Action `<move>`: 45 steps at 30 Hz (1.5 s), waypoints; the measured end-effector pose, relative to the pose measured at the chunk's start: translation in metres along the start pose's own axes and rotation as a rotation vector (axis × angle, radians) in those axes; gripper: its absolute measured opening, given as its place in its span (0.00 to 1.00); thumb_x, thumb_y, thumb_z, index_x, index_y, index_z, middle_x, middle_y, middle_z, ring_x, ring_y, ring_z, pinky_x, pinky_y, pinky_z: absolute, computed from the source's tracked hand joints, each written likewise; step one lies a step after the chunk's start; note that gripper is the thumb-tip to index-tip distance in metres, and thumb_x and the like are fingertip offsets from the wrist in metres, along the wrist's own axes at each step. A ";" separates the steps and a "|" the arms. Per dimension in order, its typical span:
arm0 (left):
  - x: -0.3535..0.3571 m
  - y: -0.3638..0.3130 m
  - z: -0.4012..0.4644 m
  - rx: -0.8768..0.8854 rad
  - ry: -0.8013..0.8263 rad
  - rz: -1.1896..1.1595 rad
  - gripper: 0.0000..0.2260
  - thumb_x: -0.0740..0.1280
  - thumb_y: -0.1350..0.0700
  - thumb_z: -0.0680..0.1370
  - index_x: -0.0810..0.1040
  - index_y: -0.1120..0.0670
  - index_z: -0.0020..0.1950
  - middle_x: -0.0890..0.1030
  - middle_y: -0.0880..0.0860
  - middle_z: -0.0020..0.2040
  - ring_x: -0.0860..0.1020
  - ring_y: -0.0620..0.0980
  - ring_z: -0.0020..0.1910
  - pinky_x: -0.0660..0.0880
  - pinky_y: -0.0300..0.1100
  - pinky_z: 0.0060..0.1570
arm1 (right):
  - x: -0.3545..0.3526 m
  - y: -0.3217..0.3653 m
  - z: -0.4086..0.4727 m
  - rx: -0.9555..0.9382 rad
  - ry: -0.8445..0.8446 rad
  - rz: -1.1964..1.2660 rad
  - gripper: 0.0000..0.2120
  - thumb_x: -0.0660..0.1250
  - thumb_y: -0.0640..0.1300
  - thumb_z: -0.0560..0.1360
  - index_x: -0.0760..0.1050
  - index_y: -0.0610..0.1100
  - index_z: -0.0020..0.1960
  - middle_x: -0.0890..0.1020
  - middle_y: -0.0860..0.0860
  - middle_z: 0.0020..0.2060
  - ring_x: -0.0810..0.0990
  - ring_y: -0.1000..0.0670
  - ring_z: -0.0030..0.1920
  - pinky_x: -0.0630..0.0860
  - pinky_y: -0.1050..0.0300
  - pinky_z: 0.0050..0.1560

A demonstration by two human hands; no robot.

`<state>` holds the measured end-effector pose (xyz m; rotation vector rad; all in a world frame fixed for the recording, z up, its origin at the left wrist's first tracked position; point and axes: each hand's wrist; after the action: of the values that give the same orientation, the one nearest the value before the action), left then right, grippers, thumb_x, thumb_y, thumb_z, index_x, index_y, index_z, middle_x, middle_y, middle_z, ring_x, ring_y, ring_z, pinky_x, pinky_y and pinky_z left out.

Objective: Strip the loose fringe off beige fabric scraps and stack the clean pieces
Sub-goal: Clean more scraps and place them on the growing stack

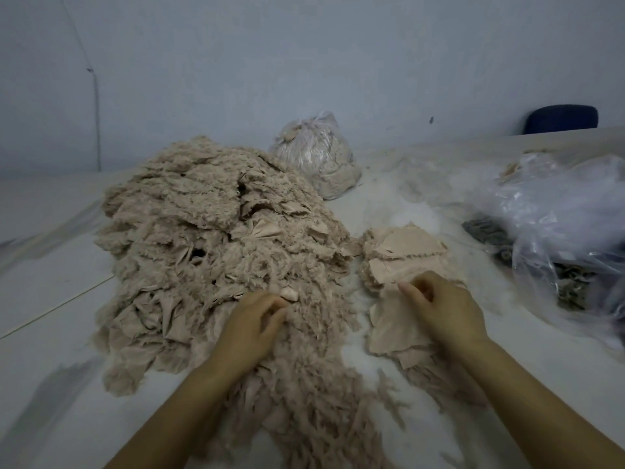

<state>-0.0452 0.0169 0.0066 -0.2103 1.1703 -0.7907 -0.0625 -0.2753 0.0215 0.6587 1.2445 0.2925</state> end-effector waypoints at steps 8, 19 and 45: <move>-0.011 0.041 -0.024 -0.159 0.302 0.453 0.18 0.62 0.42 0.76 0.75 0.52 0.59 0.72 0.49 0.55 0.70 0.50 0.56 0.68 0.41 0.51 | 0.033 0.029 -0.049 -0.323 0.224 0.299 0.02 0.67 0.46 0.77 0.77 0.51 0.45 0.79 0.57 0.39 0.76 0.59 0.40 0.70 0.68 0.42; -0.047 0.038 -0.008 -0.339 0.107 -0.143 0.16 0.58 0.66 0.80 0.66 0.53 0.34 0.69 0.50 0.32 0.67 0.48 0.34 0.61 0.42 0.35 | 0.075 0.032 -0.065 -0.343 0.260 -0.015 0.08 0.61 0.43 0.76 0.67 0.49 0.38 0.68 0.51 0.41 0.70 0.50 0.45 0.62 0.60 0.42; 0.002 -0.009 0.028 -0.089 0.160 -0.248 0.12 0.59 0.59 0.81 0.72 0.48 0.38 0.72 0.44 0.31 0.69 0.37 0.31 0.65 0.37 0.35 | 0.076 0.065 -0.044 0.245 0.682 1.236 0.21 0.66 0.58 0.72 0.76 0.41 0.53 0.81 0.45 0.40 0.80 0.50 0.39 0.78 0.56 0.40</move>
<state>-0.0245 0.0026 0.0215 -0.3768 1.3487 -0.9874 -0.0709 -0.1697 -0.0060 1.5905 1.3652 1.4957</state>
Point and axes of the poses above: each hand's wrist, its own z-axis towards the middle knuckle, its own x-axis out of the palm, y = z × x
